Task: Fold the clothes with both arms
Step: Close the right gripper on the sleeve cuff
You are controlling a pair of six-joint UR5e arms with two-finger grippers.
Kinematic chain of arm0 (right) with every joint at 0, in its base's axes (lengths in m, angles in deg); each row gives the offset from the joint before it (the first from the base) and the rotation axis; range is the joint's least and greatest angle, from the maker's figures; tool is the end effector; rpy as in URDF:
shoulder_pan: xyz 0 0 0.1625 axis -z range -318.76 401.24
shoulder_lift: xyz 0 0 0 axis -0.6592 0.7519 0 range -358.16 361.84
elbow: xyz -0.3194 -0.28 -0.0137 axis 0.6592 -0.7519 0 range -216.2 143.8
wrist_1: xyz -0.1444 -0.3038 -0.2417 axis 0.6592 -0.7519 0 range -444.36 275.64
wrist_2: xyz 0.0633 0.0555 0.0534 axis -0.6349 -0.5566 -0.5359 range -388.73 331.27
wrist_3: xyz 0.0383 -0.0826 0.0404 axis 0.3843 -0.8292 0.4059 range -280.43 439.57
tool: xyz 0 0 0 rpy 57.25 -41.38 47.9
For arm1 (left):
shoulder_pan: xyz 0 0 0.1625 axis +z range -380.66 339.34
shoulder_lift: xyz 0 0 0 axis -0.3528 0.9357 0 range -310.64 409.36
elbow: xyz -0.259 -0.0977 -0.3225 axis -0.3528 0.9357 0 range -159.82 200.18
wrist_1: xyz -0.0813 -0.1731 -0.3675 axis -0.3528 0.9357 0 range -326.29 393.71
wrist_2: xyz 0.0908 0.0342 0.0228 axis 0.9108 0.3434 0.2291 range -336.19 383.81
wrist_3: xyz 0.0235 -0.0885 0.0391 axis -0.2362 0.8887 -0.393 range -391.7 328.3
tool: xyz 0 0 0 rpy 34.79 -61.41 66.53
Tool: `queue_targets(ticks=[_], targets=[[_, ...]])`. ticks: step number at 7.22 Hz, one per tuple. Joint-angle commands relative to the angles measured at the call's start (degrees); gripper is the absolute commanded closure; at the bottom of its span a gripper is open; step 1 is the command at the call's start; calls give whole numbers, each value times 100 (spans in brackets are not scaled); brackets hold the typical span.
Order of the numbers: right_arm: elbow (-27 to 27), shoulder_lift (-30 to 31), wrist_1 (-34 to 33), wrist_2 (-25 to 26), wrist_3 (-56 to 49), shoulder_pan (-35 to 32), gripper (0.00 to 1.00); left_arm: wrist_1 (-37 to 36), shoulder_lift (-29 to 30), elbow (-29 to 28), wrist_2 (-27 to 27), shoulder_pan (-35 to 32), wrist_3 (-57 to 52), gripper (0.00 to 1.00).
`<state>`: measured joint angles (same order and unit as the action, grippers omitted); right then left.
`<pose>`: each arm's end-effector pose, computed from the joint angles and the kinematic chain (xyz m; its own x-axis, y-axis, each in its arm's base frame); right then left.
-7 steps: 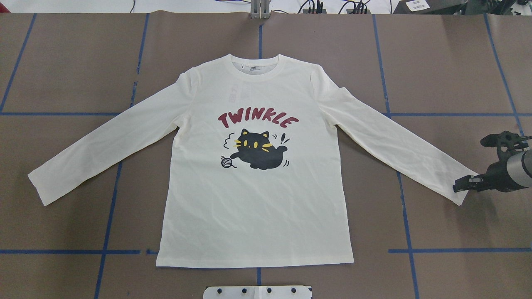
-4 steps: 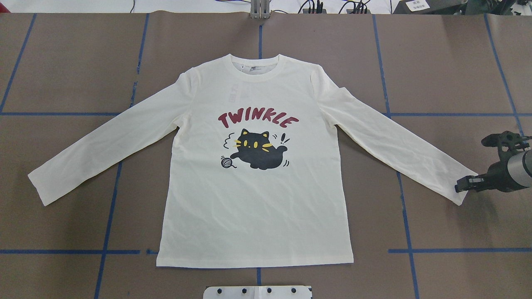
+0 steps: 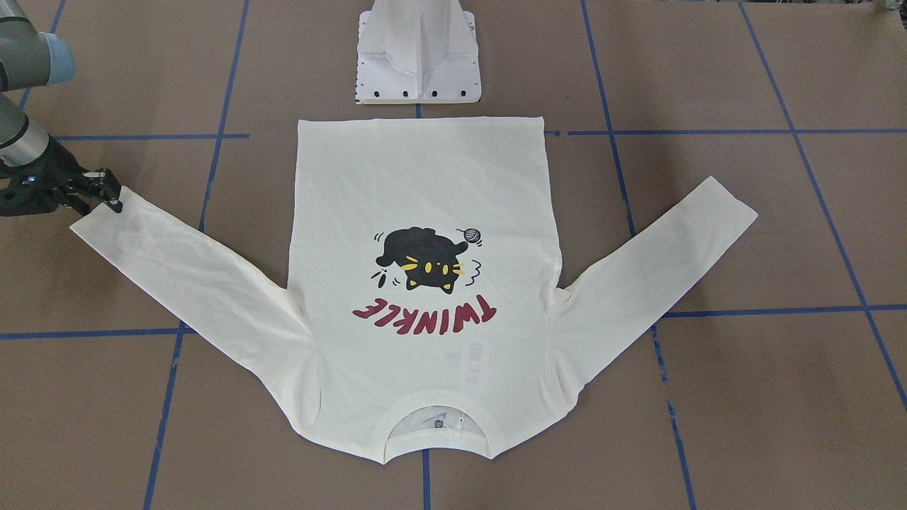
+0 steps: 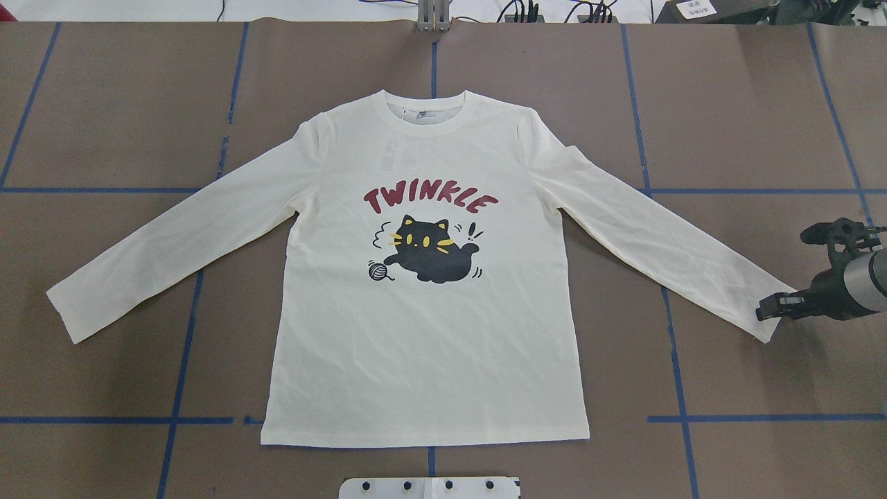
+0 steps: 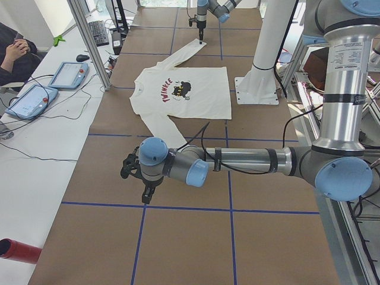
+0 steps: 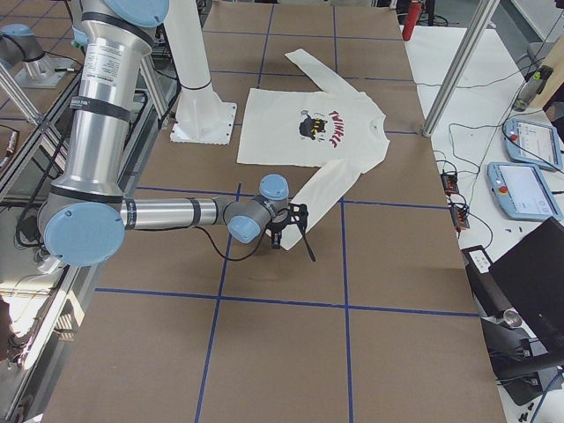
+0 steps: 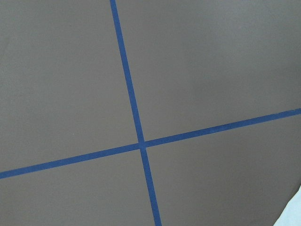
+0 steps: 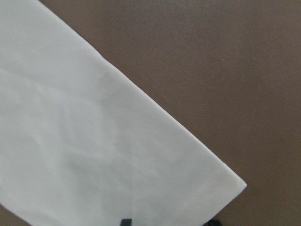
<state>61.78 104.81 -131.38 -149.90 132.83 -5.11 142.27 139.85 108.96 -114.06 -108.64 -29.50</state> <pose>-0.2352 -0.3649 0.6165 0.6748 -0.0342 0.7372 0.0054 0.9991 0.0414 -0.0415 -0.5129 0.6255 0.6632 0.2139 -0.7172 -0.0081 0.9603 0.2789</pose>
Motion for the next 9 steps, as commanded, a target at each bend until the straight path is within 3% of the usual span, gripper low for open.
queue_targets(ticks=[1, 2, 3, 7, 9], targets=[[80, 21, 0, -21, 0, -15, 86, -2, 4, 7, -3, 0, 0, 0], [81, 21, 0, -12, 0, -15, 89, 7, 4, 7, -3, 0, 0, 0], [98, 12, -9, -21, 0, -23, 100, 7, 4, 7, -3, 0, 0, 0], [440, -119, 0, -65, 9, -103, 100, -2, 4, 7, -3, 0, 9, 0], [380, -1046, -785, -318, 9, -242, 100, -2, 13, 7, -3, 0, 9, 0]])
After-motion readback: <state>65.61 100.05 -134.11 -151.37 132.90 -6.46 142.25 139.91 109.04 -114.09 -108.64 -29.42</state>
